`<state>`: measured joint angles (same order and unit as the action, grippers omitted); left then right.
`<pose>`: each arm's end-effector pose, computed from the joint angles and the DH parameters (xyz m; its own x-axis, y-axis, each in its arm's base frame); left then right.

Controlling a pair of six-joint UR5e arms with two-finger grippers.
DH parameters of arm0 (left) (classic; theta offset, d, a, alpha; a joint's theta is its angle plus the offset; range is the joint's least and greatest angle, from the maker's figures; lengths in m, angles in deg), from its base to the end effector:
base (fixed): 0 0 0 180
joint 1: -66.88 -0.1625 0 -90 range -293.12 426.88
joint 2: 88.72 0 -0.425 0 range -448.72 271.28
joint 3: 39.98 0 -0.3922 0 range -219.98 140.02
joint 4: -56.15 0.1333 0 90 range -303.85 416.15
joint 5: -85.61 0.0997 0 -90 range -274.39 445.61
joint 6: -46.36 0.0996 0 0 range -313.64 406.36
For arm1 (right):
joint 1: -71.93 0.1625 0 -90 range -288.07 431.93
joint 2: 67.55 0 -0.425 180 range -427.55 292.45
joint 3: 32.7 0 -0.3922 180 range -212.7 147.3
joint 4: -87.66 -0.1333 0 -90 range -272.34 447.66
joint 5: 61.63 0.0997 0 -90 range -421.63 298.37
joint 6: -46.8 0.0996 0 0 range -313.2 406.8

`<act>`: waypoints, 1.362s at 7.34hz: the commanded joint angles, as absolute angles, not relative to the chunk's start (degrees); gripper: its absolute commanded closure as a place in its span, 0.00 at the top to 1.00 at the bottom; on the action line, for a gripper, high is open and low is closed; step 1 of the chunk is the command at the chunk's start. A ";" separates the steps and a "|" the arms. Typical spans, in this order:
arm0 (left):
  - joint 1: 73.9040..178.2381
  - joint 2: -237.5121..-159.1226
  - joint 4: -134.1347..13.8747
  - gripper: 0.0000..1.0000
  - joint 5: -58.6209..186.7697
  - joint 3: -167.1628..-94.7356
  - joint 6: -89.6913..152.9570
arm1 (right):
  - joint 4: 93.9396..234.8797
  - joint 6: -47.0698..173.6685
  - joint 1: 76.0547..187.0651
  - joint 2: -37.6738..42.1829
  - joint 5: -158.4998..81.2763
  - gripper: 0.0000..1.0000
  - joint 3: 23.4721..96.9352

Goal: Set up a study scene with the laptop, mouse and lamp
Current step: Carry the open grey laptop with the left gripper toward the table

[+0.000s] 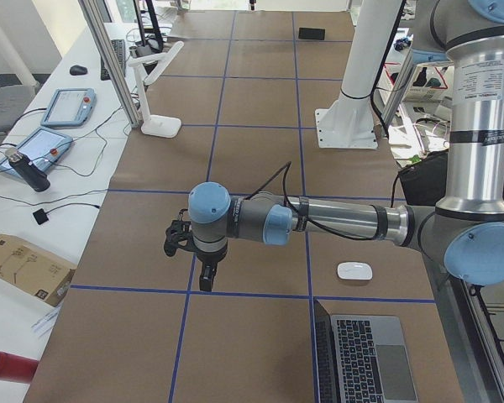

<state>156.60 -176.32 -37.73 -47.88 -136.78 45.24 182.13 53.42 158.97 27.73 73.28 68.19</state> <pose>-0.0624 -0.4826 0.6142 0.7250 0.0833 -0.6837 0.0093 0.9914 0.1307 0.0395 -0.4549 0.6159 0.7078 0.0648 0.7034 -0.0302 0.9976 -0.0616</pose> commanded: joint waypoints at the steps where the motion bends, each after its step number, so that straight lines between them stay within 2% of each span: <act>1: 156.61 -177.05 -37.63 1.00 -47.72 -136.40 44.78 | 182.14 53.13 158.94 26.24 73.37 1.00 68.72; 4: 157.05 -176.36 -36.93 1.00 -47.55 -134.56 44.87 | 182.23 53.48 158.85 25.43 73.28 1.00 68.20; 6: 160.89 -176.44 -36.58 0.99 -47.28 -129.65 41.11 | 182.06 52.86 158.85 26.23 73.02 1.00 68.37; 8: 167.83 -177.84 -28.00 0.99 -47.20 -130.93 34.33 | 182.15 53.04 158.85 27.53 73.89 1.00 69.67; 10: 171.62 -175.40 -23.94 0.99 -41.87 -131.73 24.03 | 182.15 53.30 158.85 28.33 78.79 1.00 70.22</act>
<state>168.84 -176.95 -27.03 -45.25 -131.04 31.41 182.14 53.16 158.85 27.84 75.99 69.84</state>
